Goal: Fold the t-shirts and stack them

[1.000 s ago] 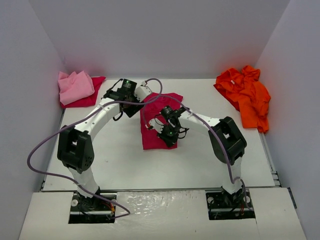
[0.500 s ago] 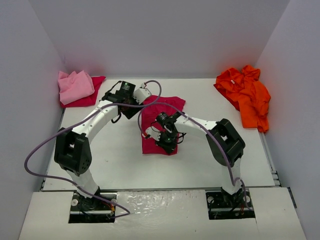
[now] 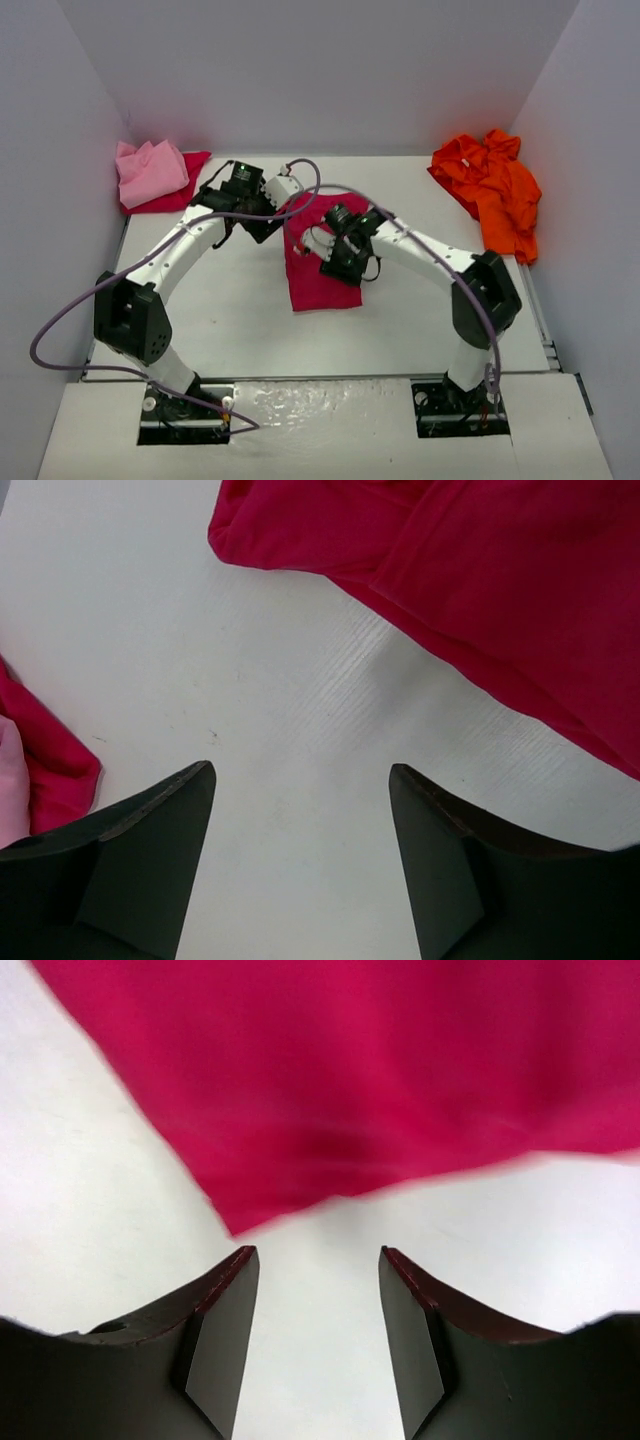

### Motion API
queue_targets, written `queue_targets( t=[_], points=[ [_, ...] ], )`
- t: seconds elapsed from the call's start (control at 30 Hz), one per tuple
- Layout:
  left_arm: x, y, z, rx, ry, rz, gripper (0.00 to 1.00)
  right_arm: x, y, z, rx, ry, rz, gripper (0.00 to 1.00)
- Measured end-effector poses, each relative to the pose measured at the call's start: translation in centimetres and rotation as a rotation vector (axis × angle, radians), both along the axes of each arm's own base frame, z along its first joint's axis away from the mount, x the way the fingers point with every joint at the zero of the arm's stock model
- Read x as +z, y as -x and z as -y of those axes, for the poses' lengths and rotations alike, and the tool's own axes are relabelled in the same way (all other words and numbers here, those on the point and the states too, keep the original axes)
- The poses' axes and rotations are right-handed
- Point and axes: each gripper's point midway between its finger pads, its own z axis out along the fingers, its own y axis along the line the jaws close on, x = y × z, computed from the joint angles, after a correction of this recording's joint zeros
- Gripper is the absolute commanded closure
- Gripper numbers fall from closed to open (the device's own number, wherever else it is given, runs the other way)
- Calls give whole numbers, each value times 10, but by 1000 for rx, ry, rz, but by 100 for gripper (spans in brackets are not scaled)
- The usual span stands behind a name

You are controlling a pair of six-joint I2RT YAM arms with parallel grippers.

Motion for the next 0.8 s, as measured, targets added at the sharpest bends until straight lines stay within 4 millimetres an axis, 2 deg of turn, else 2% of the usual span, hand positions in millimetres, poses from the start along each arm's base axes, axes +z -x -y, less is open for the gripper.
queue_targets(
  t=[0.13,0.2,0.23,0.3,0.37,0.47,0.53,0.57,0.67,0.8],
  points=[
    [3,10,7,-46,9,-15,37,94,-40,20,-104,-126,247,48],
    [3,16,14,-79,7,-19,37,143,-53,36,-161,-190,371,30],
    [3,19,18,-101,-3,-21,36,166,-58,46,-193,-215,432,27],
    [-1,34,36,-179,-55,-27,36,203,-69,71,-267,-242,556,28],
    [-10,59,69,-299,-135,-23,36,224,-77,96,-326,-230,644,27],
    [-31,101,118,-483,-213,-46,36,227,-88,122,-399,-179,687,25],
    [-50,129,143,-581,-252,-77,36,217,-98,129,-429,-135,677,24],
    [-59,138,149,-609,-270,-92,36,209,-102,131,-438,-116,665,24],
    [-81,150,151,-631,-325,-127,36,189,-111,137,-473,-70,633,24],
    [-92,145,144,-604,-366,-123,37,184,-118,154,-547,-54,635,24]
  ],
)
